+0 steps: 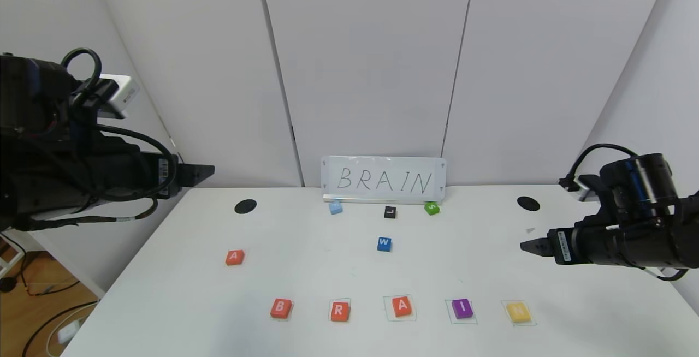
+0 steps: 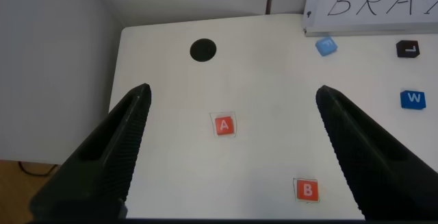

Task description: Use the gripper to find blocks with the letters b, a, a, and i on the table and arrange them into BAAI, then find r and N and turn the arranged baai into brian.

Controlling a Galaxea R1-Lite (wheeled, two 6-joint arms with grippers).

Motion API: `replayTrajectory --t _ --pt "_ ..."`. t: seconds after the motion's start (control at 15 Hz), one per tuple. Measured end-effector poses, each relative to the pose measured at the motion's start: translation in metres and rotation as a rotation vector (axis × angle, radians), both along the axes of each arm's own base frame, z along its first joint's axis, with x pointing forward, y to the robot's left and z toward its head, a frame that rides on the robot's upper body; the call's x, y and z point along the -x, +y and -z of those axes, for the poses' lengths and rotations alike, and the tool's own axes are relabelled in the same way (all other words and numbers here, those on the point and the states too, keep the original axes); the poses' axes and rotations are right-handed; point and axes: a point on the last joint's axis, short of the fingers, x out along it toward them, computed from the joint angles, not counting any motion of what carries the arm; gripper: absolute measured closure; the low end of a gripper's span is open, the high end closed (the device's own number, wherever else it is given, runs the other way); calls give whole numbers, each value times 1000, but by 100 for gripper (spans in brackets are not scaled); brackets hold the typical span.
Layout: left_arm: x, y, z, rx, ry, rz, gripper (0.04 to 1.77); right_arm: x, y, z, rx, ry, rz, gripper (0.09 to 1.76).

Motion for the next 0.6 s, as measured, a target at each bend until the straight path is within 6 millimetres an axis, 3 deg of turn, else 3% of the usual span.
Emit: replayTrajectory --t 0.33,0.6 --pt "26 18 -7 28 -41 -10 9 35 -14 -58 -3 -214 44 15" --pt "65 23 -15 38 -112 -7 9 76 -25 -99 11 -391 66 15"
